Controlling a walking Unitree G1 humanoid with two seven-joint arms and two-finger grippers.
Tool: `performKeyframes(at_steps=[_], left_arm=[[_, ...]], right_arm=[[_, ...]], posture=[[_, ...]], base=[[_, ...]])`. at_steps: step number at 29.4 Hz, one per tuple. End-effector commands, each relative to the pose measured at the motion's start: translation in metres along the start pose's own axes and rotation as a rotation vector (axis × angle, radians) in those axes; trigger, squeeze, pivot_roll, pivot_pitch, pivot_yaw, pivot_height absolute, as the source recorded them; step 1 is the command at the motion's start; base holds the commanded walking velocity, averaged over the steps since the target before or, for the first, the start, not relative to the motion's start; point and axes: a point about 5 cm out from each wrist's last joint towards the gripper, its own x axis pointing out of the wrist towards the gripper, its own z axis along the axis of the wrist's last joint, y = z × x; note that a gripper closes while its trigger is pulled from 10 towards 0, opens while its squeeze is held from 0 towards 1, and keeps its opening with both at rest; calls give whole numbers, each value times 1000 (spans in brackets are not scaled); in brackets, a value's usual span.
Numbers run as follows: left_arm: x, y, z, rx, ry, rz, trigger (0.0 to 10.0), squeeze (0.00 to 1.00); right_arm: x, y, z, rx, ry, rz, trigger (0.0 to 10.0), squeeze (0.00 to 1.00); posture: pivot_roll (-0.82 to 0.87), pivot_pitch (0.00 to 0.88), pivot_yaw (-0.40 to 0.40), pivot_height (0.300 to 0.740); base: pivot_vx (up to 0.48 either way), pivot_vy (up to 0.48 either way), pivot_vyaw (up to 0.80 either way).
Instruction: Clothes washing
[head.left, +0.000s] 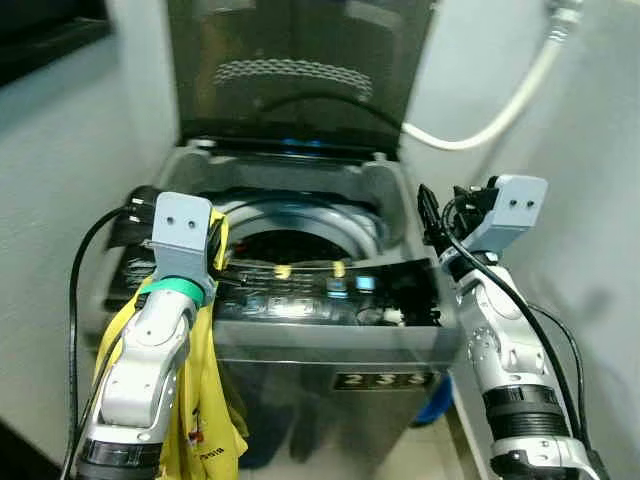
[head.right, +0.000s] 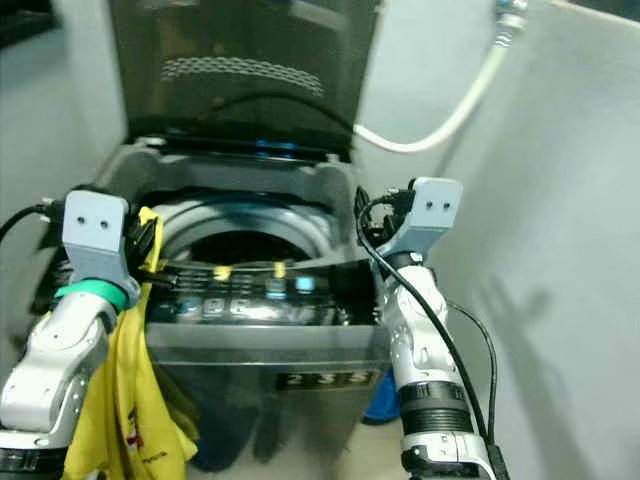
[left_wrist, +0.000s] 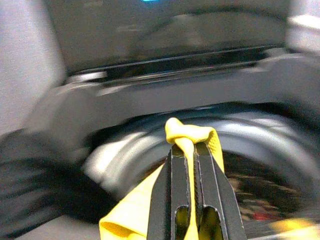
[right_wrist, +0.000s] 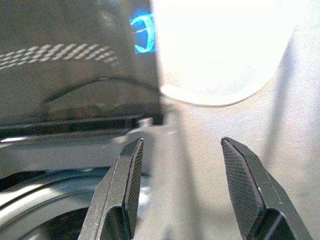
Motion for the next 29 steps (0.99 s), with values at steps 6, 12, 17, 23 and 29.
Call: performKeyframes(at_steps=[6,12,17,23,29], left_arm=[[0,9,3,23,-15,59,10000,0],[1,16,0,-2,15,128,10000,0],[-1,17,-1,-27,14,136,10000,0],[-5,13,-7,-47,26,144,10000,0],[-8,9,-15,-49,45,133,10000,0]], right_arm=[[-3,3,-6,8,20,12,10000,0],[-6,15,-10,1,35,95,10000,0],[-7,21,-13,1,43,124,10000,0],[-11,28,-21,-26,81,169,10000,0],[-15,31,-29,-75,128,193,10000,0]], posture=[[-7,40,-14,740],[-2,43,-15,740],[2,44,-15,740],[2,47,-9,740],[7,47,-7,740]], base=[[0,0,-800],[0,0,-133],[0,0,0],[0,0,0],[0,0,0]])
